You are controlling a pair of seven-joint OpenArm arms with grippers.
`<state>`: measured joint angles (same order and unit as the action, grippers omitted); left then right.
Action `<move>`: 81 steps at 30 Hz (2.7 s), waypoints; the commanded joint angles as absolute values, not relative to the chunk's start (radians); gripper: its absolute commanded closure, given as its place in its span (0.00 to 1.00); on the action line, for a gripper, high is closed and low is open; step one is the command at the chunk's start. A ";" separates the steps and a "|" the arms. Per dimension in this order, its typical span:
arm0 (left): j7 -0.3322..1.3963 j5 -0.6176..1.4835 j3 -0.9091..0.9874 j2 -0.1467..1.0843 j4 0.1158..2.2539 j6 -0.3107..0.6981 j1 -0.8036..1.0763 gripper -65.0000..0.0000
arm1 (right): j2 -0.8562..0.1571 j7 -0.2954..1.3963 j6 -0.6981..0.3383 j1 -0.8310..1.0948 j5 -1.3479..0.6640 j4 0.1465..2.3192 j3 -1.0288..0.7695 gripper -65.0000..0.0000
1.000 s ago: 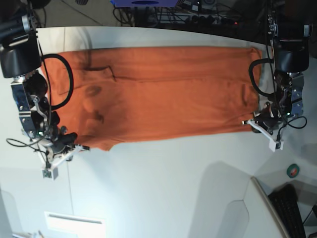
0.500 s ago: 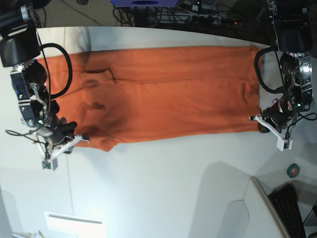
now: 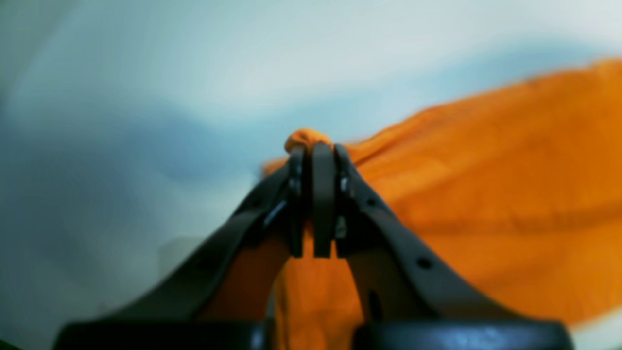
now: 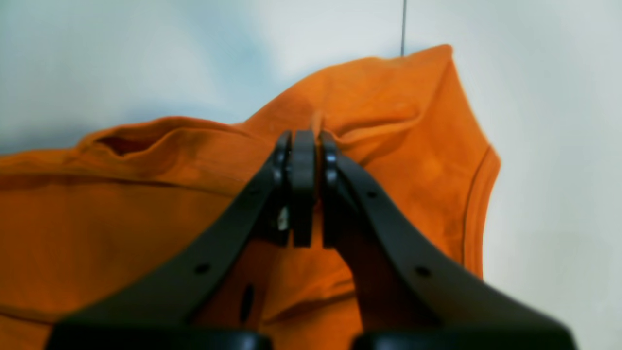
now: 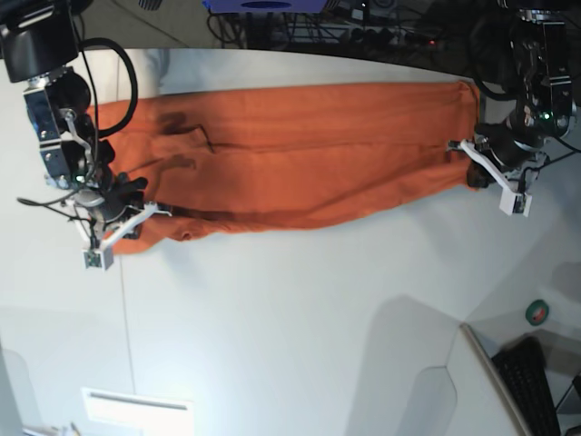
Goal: Layout the t-shirt on the table in an organized manner, then fold the t-shirt properly
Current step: 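Fold the hem over onto the collar edge with both grippers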
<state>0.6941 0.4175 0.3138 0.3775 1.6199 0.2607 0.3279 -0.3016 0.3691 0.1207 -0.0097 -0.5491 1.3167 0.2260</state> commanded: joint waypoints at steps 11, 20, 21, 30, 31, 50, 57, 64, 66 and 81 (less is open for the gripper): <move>0.680 0.420 0.344 0.387 1.779 0.255 0.509 1.00 | -0.374 0.348 0.125 0.033 -0.547 1.426 0.217 1.00; 0.680 0.420 0.348 0.343 1.793 0.257 0.576 1.00 | -0.383 0.348 0.125 0.082 -0.552 1.431 0.216 1.00; 0.679 0.420 0.348 0.343 1.791 0.257 0.576 1.00 | -0.384 0.348 0.125 0.091 -0.555 1.435 0.216 1.00; 0.679 0.418 0.351 0.348 1.794 0.257 0.562 1.00 | -0.380 0.348 0.160 0.214 -0.553 1.552 0.159 1.00; 0.679 0.418 0.351 0.348 1.794 0.257 0.558 1.00 | -0.380 0.348 0.160 0.223 -0.553 1.552 0.148 1.00; 0.680 0.418 0.392 0.371 1.825 0.257 0.555 1.00 | -0.323 0.441 0.162 0.326 -0.549 1.702 0.117 1.00; 0.680 0.418 0.394 0.372 1.825 0.257 0.550 1.00 | -0.302 0.453 0.165 0.361 -0.549 1.713 0.114 1.00; 0.680 0.417 0.394 0.372 1.825 0.257 0.550 1.00 | -0.303 0.453 0.165 0.377 -0.549 1.738 0.111 1.00; 0.680 0.417 0.394 0.372 1.825 0.257 0.550 1.00 | -0.302 0.453 0.165 0.397 -0.549 1.758 0.114 1.00; 0.680 0.417 0.394 0.374 1.825 0.257 0.555 1.00 | -0.302 0.449 0.165 0.397 -0.547 1.693 0.111 1.00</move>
